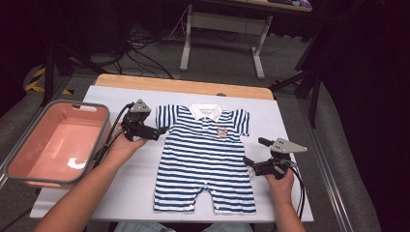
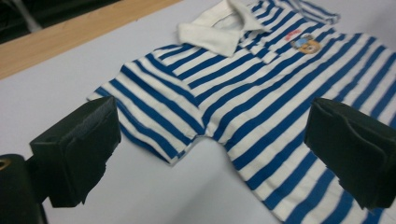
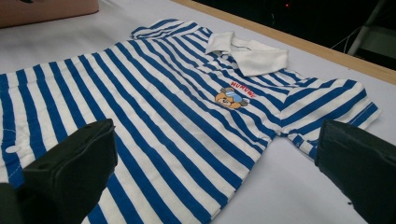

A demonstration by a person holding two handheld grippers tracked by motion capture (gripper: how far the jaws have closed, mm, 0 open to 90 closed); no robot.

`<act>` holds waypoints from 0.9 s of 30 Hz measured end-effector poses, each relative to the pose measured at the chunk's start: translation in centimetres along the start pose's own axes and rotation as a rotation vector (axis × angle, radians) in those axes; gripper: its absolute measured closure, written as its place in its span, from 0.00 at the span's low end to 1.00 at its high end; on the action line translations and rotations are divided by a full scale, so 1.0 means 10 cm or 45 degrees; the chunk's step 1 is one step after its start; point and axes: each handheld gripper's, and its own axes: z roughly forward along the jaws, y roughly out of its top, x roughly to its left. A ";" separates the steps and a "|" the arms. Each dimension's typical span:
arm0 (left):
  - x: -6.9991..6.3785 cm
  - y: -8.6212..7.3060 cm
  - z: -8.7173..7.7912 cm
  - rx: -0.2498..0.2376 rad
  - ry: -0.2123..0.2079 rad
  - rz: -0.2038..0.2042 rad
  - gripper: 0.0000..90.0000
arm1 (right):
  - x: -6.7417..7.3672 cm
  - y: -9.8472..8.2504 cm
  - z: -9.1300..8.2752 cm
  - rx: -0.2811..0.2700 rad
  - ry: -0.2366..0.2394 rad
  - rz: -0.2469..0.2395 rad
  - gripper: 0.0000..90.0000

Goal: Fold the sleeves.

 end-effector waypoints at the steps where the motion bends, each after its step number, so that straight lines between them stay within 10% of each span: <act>1: 0.01 0.01 0.03 0.011 0.005 -0.018 0.07 | 0.00 0.00 0.00 0.000 0.003 0.001 0.00; 12: 0.18 0.05 0.24 0.062 0.022 -0.164 0.21 | -0.01 0.00 -0.02 -0.021 0.020 0.022 0.00; 27: 0.38 0.12 0.48 0.183 0.195 -0.318 0.22 | -0.01 0.00 -0.02 -0.024 0.038 0.040 0.00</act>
